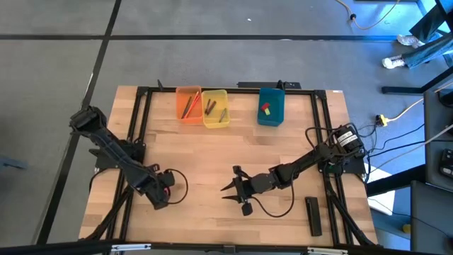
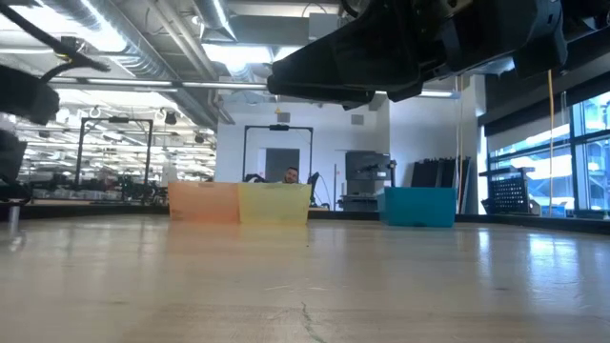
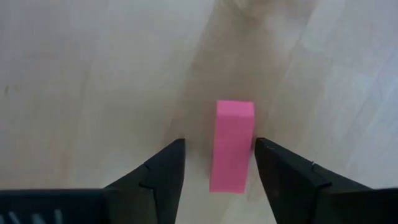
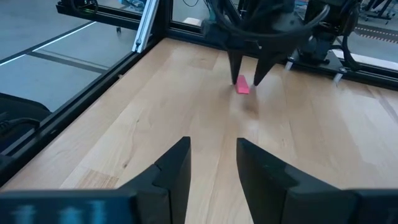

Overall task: Sort crayons/erasers/pens/pencils in bins
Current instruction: Put the pink eraser into the blue bin

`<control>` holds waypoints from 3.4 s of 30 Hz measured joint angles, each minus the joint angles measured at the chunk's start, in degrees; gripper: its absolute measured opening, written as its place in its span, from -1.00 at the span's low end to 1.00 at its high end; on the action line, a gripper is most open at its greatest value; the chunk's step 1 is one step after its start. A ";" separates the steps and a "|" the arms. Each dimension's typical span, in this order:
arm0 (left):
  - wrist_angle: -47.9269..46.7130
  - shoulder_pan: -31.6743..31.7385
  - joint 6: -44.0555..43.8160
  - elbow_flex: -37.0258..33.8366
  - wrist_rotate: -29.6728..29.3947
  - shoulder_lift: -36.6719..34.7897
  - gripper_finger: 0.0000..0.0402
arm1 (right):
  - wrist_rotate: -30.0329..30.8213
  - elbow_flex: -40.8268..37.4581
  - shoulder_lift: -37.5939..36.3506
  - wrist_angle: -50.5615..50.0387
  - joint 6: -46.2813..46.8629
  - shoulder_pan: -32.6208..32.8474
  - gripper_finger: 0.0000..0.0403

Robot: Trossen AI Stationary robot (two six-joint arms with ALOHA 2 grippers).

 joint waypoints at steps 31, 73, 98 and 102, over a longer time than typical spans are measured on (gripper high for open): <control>3.70 -0.54 5.13 0.20 -3.51 0.24 -0.53 | 0.16 -0.02 0.00 0.04 -1.60 -1.31 -0.35; 36.84 22.75 35.03 0.38 9.01 0.00 -0.54 | -0.43 19.35 16.33 -7.68 -38.04 -4.12 0.14; 42.14 23.77 35.14 0.29 5.43 0.00 -0.52 | 14.03 22.58 17.62 -12.29 -39.50 -1.95 -0.89; 43.16 26.55 38.18 0.49 3.40 -0.16 -0.43 | 19.52 22.43 17.55 -19.24 -39.41 -2.27 -0.86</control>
